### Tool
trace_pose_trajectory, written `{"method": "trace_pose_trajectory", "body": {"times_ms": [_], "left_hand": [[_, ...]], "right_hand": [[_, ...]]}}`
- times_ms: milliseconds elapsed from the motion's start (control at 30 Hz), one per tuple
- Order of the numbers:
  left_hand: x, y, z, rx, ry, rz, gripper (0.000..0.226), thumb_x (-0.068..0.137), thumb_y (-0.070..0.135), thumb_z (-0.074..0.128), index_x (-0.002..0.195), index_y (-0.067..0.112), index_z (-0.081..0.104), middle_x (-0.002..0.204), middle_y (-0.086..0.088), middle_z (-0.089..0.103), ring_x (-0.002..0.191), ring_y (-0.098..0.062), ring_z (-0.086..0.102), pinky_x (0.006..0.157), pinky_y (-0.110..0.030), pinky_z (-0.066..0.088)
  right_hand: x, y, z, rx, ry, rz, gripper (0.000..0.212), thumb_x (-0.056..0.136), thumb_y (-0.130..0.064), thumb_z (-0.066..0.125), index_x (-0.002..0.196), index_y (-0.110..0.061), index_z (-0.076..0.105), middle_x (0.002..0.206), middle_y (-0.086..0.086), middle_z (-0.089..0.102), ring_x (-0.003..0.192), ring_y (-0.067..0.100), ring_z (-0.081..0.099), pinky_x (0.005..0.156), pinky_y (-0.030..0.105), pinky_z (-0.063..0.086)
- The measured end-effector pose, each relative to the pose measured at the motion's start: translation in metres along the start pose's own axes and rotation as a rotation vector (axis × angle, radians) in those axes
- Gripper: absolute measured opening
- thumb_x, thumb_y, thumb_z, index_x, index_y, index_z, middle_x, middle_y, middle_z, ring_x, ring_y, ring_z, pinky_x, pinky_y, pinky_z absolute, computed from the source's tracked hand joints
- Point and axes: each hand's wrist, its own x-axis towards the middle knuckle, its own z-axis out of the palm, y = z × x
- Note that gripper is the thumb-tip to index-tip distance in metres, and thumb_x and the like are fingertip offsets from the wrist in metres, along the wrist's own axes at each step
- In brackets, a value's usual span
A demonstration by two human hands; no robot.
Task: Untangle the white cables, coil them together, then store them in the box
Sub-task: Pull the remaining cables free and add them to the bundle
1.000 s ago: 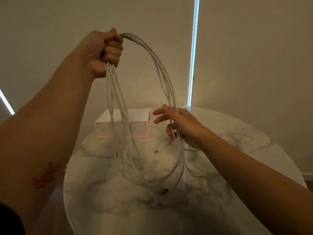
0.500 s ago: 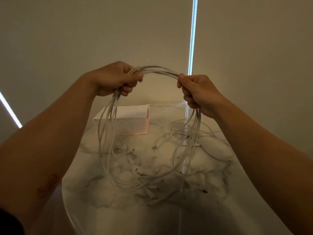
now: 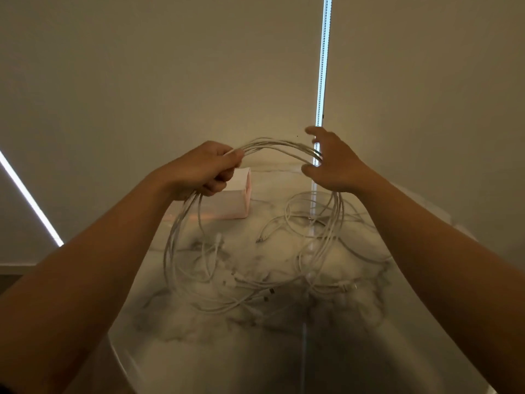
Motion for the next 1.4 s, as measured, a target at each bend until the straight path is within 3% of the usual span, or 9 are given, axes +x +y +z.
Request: {"method": "trace_pose_trajectory", "body": {"times_ms": [133, 333, 500, 633, 733, 867, 1000, 1233, 1400], "left_hand": [[0.008, 0.034, 0.008, 0.191, -0.019, 0.074, 0.035, 0.101, 0.037, 0.046, 0.076, 0.013, 0.047, 0.057, 0.002, 0.036, 0.047, -0.013, 0.025, 0.044, -0.026, 0.02], [-0.005, 0.039, 0.001, 0.305, -0.018, 0.2, 0.016, 0.098, 0.022, 0.055, 0.093, 0.011, 0.067, 0.067, -0.001, 0.055, 0.055, -0.014, 0.049, 0.052, -0.027, 0.045], [-0.024, 0.005, 0.011, 0.596, 0.559, 0.456, 0.022, 0.081, 0.026, 0.077, 0.1, 0.022, 0.067, 0.097, 0.003, 0.062, 0.08, -0.01, 0.059, 0.073, -0.023, 0.052], [-0.044, 0.005, 0.043, 0.018, 0.387, 0.203, 0.029, 0.09, 0.041, 0.063, 0.091, 0.013, 0.071, 0.077, -0.001, 0.071, 0.07, -0.013, 0.063, 0.063, -0.023, 0.051], [-0.029, 0.013, 0.044, -0.934, 0.013, -0.237, 0.073, 0.093, 0.058, 0.046, 0.12, -0.009, 0.053, 0.113, -0.026, 0.067, 0.104, -0.037, 0.067, 0.086, -0.046, 0.055], [-0.009, 0.034, 0.021, -1.569, 0.238, -0.158, 0.044, 0.102, 0.03, 0.046, 0.116, -0.012, 0.043, 0.109, -0.022, 0.062, 0.076, -0.028, 0.066, 0.071, -0.049, 0.059], [-0.005, 0.022, 0.005, -1.573, 0.241, -0.147, 0.017, 0.101, 0.016, 0.042, 0.088, 0.005, 0.044, 0.058, 0.0, 0.04, 0.042, -0.009, 0.033, 0.042, -0.019, 0.037], [-0.016, -0.004, -0.045, -1.449, 0.249, -0.109, 0.019, 0.076, -0.003, 0.038, 0.063, 0.009, 0.044, 0.043, 0.005, 0.026, 0.028, -0.007, 0.022, 0.028, -0.018, 0.019], [-0.007, 0.012, -0.058, -1.32, 0.09, -0.093, 0.024, 0.061, -0.014, 0.057, 0.067, 0.007, 0.047, 0.045, 0.002, 0.032, 0.031, -0.006, 0.019, 0.027, -0.019, 0.02]], "right_hand": [[0.002, -0.036, -0.009, 0.083, -0.016, -0.366, 0.061, 0.086, -0.025, 0.067, 0.143, -0.02, 0.044, 0.144, 0.0, 0.046, 0.131, 0.016, 0.043, 0.106, 0.028, 0.034], [0.003, -0.041, -0.044, 0.267, -0.288, -0.292, 0.031, 0.101, -0.029, 0.051, 0.092, -0.007, 0.071, 0.056, -0.006, 0.048, 0.049, 0.01, 0.045, 0.049, 0.023, 0.041], [0.008, -0.029, -0.033, 0.1, -0.032, -0.25, 0.035, 0.102, -0.027, 0.049, 0.077, -0.012, 0.069, 0.058, 0.004, 0.045, 0.049, 0.014, 0.036, 0.049, 0.018, 0.033], [0.014, -0.028, -0.022, 0.027, 0.194, -0.159, 0.034, 0.102, -0.029, 0.047, 0.08, -0.012, 0.068, 0.061, -0.009, 0.052, 0.052, 0.008, 0.045, 0.056, 0.02, 0.035], [-0.003, -0.051, -0.014, -0.083, 0.274, -0.231, 0.032, 0.102, -0.036, 0.043, 0.086, -0.019, 0.065, 0.074, -0.003, 0.061, 0.064, 0.017, 0.054, 0.065, 0.031, 0.041], [-0.054, -0.085, 0.007, -0.397, 0.151, -0.385, 0.028, 0.104, -0.037, 0.036, 0.113, -0.017, 0.053, 0.085, 0.004, 0.058, 0.071, 0.027, 0.054, 0.056, 0.031, 0.031], [-0.091, -0.089, 0.01, -0.257, -0.055, -0.415, 0.015, 0.101, -0.039, 0.045, 0.105, -0.026, 0.05, 0.076, -0.007, 0.052, 0.063, 0.012, 0.051, 0.055, 0.031, 0.037], [-0.098, -0.025, -0.006, 0.158, -0.783, -0.213, 0.028, 0.094, -0.026, 0.063, 0.07, -0.014, 0.069, 0.06, -0.004, 0.068, 0.053, 0.006, 0.06, 0.064, 0.025, 0.051], [-0.072, -0.007, -0.028, 0.602, -0.431, -0.09, 0.029, 0.084, -0.04, 0.067, 0.061, -0.021, 0.066, 0.046, 0.0, 0.04, 0.04, 0.014, 0.032, 0.042, 0.022, 0.03]]}}
